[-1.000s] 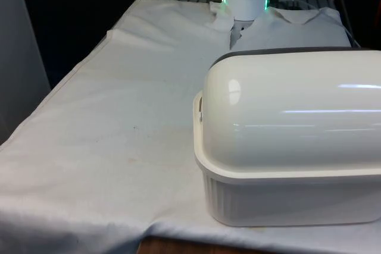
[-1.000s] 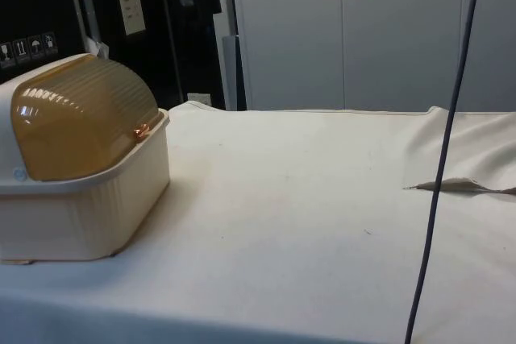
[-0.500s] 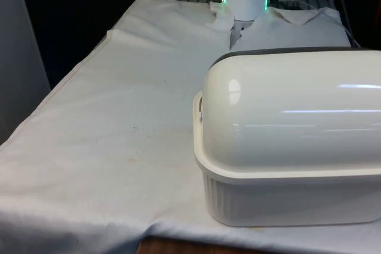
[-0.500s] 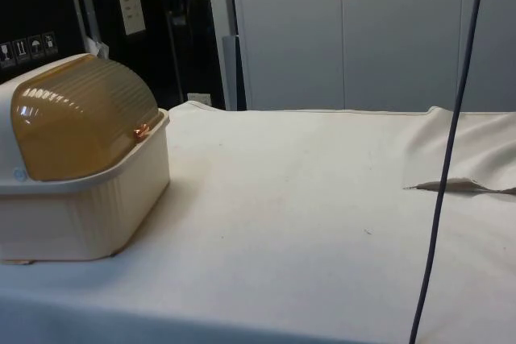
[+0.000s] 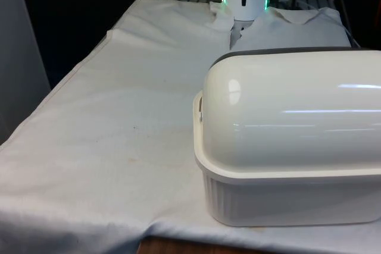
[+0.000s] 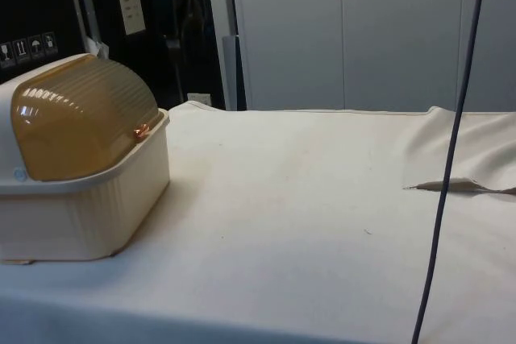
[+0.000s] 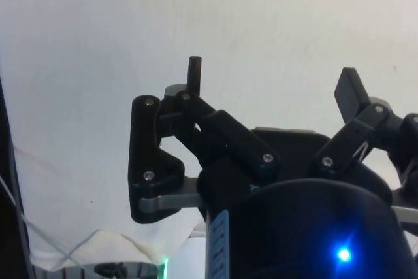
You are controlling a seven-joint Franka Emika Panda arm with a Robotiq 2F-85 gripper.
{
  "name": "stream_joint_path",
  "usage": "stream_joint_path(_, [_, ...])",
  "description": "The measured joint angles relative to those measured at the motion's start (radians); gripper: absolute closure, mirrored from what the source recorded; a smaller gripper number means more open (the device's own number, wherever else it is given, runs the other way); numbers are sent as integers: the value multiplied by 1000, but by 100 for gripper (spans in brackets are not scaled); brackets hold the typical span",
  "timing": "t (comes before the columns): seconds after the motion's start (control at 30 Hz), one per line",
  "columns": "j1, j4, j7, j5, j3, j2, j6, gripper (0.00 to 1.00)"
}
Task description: Open the lid, then close it.
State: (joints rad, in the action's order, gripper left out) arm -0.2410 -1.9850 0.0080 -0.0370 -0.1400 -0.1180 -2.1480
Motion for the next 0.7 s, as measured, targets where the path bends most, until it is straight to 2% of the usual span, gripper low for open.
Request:
stream_joint_path(0.43, [0,-67,-7,0,2,-3,-129,0])
stream_joint_path(0.7, [0,-97,-13,0,2,-40,-213,0])
